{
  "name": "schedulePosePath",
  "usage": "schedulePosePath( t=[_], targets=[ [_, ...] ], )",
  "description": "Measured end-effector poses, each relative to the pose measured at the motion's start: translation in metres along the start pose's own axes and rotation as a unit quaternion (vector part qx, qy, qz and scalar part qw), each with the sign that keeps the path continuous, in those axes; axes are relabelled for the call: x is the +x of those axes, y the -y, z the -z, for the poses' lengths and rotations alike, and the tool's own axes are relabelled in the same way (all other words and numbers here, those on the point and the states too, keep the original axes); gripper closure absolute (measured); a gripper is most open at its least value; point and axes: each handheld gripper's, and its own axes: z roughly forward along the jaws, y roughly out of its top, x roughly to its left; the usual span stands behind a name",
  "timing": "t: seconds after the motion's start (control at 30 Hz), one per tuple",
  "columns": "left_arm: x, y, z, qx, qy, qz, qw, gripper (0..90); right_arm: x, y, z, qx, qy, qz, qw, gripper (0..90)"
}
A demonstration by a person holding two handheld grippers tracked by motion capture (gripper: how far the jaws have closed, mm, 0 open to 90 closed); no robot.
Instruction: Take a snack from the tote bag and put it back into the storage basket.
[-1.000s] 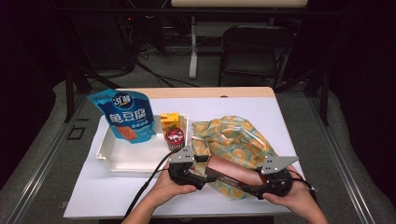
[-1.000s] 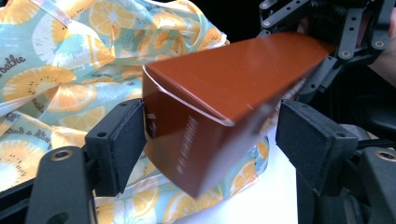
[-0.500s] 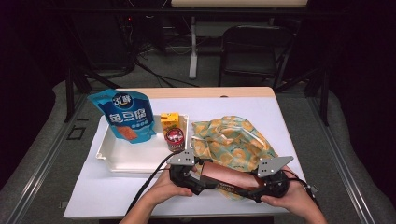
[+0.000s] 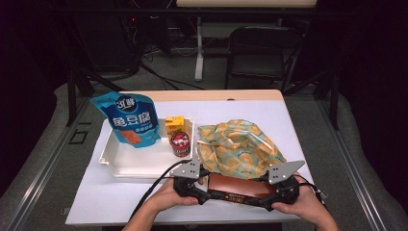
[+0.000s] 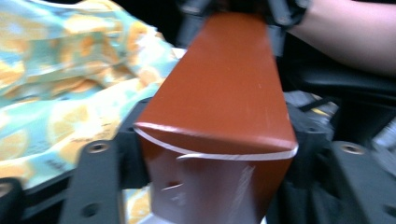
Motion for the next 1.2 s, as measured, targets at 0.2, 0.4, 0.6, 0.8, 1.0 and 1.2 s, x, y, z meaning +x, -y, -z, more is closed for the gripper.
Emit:
schedulePosePath(
  t=[0.2, 0.4, 0.6, 0.8, 1.0, 1.2],
  targets=[
    [-0.005, 0.002, 0.0, 0.001, -0.006, -0.01, 0.9999, 46.4, -0.003, 0.004, 0.001, -0.016, 0.019, -0.018, 0.9995, 20.2],
    [-0.005, 0.009, 0.014, 0.005, -0.031, -0.004, 0.9995, 46.8, -0.006, 0.002, 0.013, -0.058, 0.047, -0.035, 0.9966, 20.5],
    [-0.006, 0.011, 0.035, -0.002, -0.056, 0.003, 0.9984, 46.9, -0.009, 0.006, 0.026, -0.108, 0.09, -0.059, 0.9882, 28.5],
    [-0.01, 0.014, 0.059, -0.005, -0.092, 0.007, 0.9957, 46.9, -0.01, 0.011, 0.028, -0.119, 0.115, -0.073, 0.9835, 29.1],
    [-0.013, 0.021, 0.09, -0.012, -0.123, 0.016, 0.9923, 46.9, -0.014, 0.016, 0.028, -0.122, 0.134, -0.086, 0.9798, 29.5],
    [-0.018, 0.028, 0.124, -0.026, -0.16, 0.019, 0.9866, 46.9, -0.016, 0.022, 0.024, -0.113, 0.147, -0.096, 0.978, 29.6]
  ],
)
